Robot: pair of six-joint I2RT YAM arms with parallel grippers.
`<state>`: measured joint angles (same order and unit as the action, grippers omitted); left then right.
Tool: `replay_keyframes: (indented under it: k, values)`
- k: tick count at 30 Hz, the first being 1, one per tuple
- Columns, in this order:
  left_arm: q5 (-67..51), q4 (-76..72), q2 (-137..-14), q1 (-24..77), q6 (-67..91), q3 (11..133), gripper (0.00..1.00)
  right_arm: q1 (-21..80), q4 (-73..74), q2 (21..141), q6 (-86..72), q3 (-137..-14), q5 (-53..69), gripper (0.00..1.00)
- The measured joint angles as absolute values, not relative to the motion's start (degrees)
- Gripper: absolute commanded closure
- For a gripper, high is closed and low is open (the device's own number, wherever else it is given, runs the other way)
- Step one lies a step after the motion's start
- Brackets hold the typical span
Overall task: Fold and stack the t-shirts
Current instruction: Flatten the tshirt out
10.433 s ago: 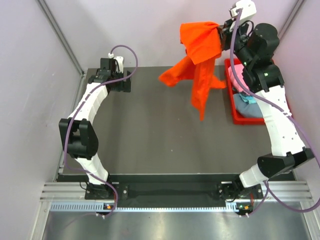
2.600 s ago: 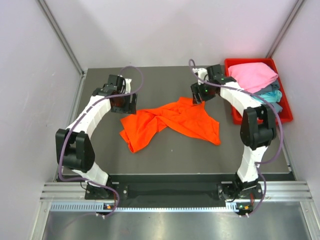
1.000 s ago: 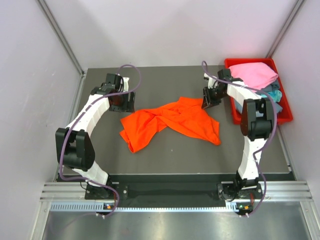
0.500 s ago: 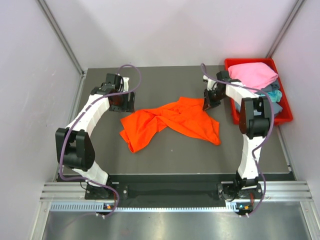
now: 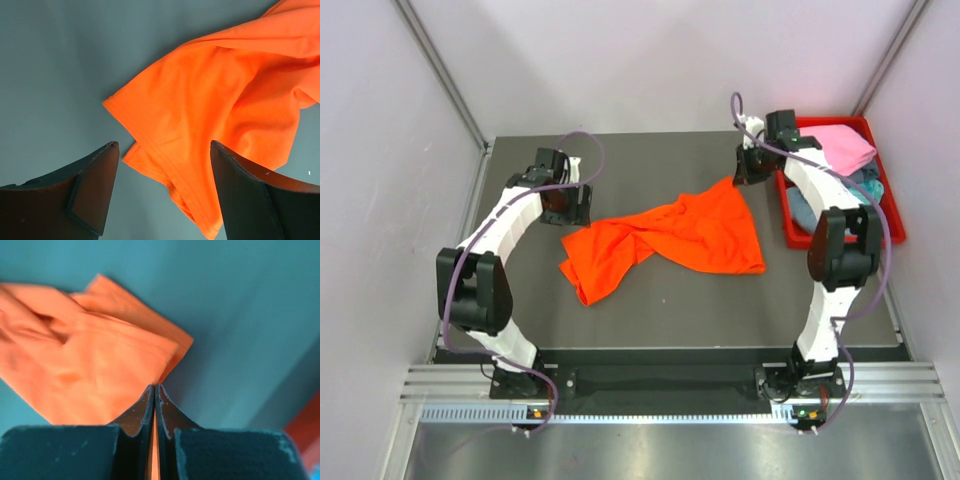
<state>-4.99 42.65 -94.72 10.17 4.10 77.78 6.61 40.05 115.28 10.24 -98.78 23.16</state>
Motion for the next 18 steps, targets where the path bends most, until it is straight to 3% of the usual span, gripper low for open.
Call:
replay_keyframes:
  k: [8, 18]
  values:
    - [-5.2, 42.0, -98.7, 10.0, 4.4, 78.4, 0.21, 7.6, 39.9, 106.3, 11.0, -104.0, 22.7, 1.0]
    - [-6.6, 42.0, -102.8, 9.0, 5.3, 78.9, 0.23, 8.2, 39.9, 104.6, 10.9, -105.0, 22.6, 1.0]
